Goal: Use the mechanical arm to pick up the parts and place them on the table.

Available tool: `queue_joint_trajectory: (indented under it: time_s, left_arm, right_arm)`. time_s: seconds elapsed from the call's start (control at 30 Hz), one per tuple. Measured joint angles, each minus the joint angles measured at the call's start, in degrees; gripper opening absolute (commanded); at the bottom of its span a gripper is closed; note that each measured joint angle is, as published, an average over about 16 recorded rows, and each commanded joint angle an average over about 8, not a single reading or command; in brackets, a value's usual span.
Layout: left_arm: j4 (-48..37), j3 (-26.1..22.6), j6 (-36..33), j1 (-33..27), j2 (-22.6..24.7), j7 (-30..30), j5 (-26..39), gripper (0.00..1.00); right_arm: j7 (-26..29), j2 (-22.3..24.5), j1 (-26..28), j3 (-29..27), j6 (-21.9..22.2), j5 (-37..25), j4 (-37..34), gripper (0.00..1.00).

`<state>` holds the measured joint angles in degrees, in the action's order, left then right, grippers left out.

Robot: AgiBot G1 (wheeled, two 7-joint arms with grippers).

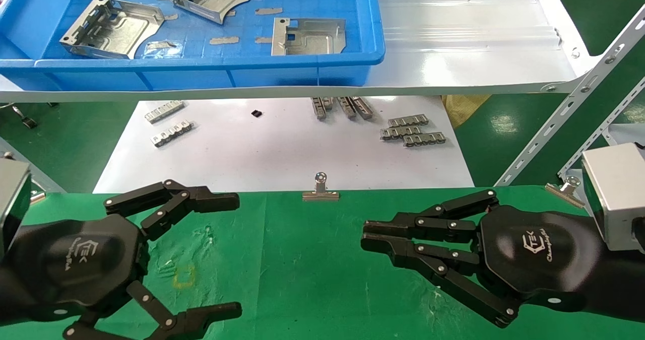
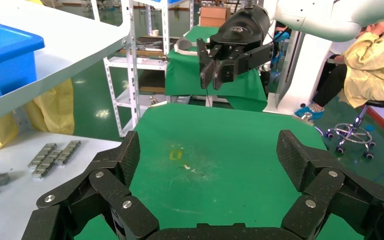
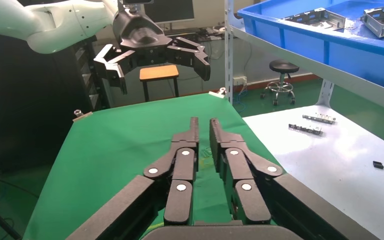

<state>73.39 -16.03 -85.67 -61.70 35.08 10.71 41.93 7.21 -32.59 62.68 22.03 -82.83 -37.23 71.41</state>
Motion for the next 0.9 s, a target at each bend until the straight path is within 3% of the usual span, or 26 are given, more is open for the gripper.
queue_joint_trajectory:
  time_s: [0.27, 0.47, 0.67, 0.9]
  left_arm:
    - [0.25, -0.13, 0.07, -1.01, 0.39, -0.28, 0.60, 1.00]
    - [-0.92, -1.04, 0.43, -5.80, 2.35, -0.10, 2.99, 1.00]
    - [-7.04, -2.94, 1.21, -15.85, 6.62, -0.43, 7.97, 1.00]
    - [-23.48, -6.18, 5.56, -31.29, 14.03, -3.53, 17.09, 1.00]
  right_arm:
    - [0.00, 0.00, 0.00, 0.00, 0.00, 0.00, 0.00, 0.00]
    - [0.00, 0.00, 0.00, 0.00, 0.00, 0.00, 0.00, 0.00]
    - [0.00, 0.00, 0.00, 0.00, 0.00, 0.00, 0.00, 0.00]
    - [0.00, 0.00, 0.00, 0.00, 0.00, 0.00, 0.00, 0.00]
